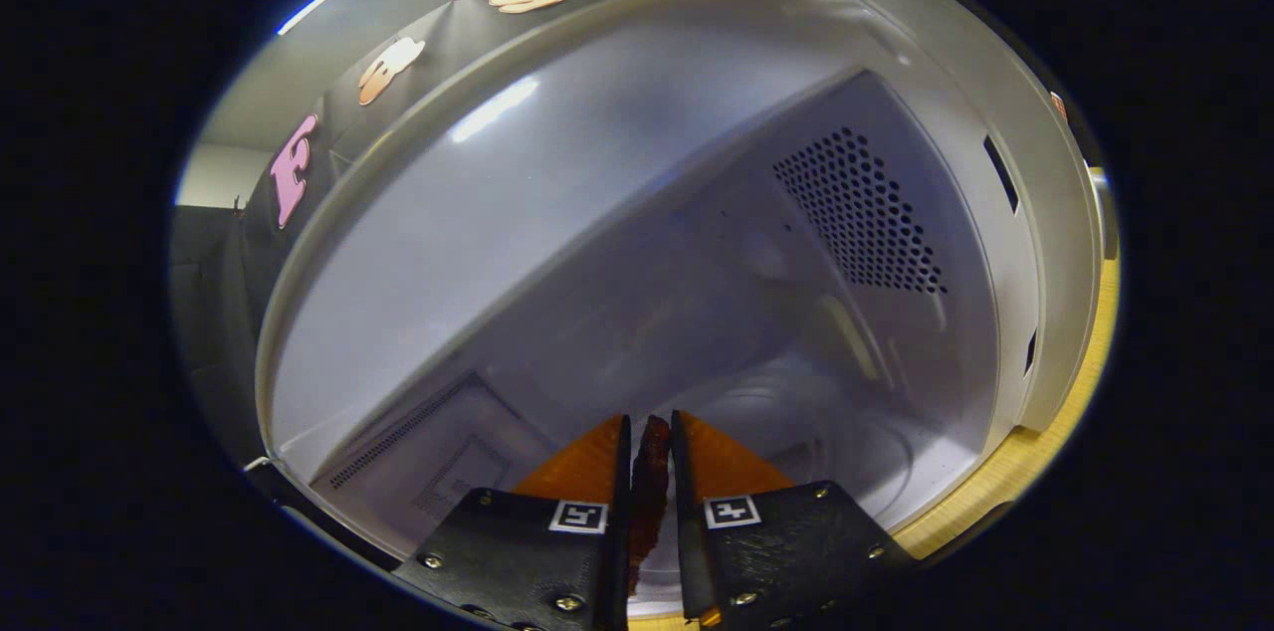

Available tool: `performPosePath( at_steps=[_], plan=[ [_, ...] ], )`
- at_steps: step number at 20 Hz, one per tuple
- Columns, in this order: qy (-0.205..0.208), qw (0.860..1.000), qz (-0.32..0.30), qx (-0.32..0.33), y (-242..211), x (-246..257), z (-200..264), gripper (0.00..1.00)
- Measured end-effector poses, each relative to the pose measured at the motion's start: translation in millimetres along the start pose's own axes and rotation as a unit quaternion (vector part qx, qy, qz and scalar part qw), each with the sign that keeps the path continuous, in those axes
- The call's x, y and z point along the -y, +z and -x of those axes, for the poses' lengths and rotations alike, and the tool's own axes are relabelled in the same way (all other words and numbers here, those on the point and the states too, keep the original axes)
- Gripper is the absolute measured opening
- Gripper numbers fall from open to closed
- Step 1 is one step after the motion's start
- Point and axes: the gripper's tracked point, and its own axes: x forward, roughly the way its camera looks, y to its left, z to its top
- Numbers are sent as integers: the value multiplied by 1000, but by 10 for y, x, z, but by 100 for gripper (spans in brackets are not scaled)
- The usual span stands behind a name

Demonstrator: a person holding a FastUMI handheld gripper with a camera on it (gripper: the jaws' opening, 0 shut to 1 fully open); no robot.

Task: Open the microwave, put the food inside, and close the microwave door.

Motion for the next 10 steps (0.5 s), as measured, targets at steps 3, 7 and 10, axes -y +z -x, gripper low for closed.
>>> performPosePath(
  at_steps=[3, 7, 10],
  plan=[
    [23, 999, 14, 22, 85, -67, 16, 39],
    [30, 998, 42, 32, 121, -195, 148, 68],
    [54, 997, 44, -18, -75, -331, 356, 96]
  ],
)
